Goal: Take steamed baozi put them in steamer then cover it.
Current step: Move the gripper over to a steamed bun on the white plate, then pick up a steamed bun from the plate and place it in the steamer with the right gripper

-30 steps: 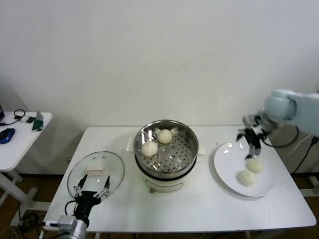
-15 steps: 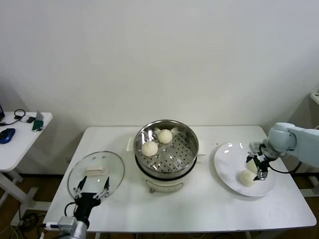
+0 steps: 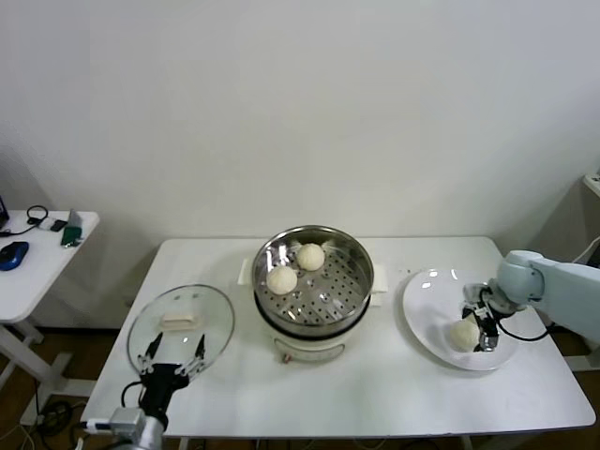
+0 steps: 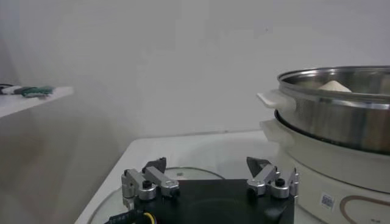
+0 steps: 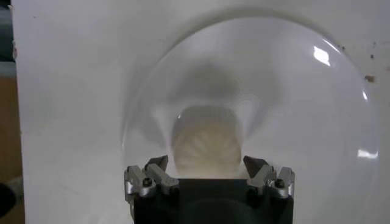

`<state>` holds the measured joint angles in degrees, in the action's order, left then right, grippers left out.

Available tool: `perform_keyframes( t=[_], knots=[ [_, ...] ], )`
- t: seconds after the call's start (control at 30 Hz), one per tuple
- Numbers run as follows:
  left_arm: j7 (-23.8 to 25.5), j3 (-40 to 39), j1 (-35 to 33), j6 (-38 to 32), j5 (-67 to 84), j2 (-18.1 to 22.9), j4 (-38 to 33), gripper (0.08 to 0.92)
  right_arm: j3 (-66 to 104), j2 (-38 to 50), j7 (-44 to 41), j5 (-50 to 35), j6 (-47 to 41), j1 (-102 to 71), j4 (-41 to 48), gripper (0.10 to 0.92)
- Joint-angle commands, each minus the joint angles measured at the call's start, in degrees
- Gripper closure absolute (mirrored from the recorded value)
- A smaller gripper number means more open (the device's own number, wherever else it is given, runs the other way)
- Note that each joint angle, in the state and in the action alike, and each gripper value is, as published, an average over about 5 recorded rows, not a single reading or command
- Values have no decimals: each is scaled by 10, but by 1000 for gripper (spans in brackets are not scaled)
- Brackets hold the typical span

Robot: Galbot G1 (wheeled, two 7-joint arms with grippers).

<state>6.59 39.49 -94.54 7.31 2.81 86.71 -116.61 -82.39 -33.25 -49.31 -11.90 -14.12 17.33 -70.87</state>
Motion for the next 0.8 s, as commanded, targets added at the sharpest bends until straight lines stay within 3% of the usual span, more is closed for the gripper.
perform_keyframes(
  t=[0.03,0.2,0.43,0.67,0.8],
  knots=[
    [0,-1,-2,0,-2,0,-1,177,29,-7,5,7,-1,-29,20,247],
    [0,-2,-2,1,-4,0,-4,177,28,-6,-4,3,5,-17,13,318],
    [2,-6,-1,5,-12,1,-10,177,-26,-12,-40,-6,54,109,-4,350],
    [2,-5,-4,4,-15,0,-14,177,-174,-88,-82,-42,180,369,-29,363],
    [2,-4,-7,2,-15,0,-16,177,-169,-151,-83,-30,263,467,-56,364]
  ],
)
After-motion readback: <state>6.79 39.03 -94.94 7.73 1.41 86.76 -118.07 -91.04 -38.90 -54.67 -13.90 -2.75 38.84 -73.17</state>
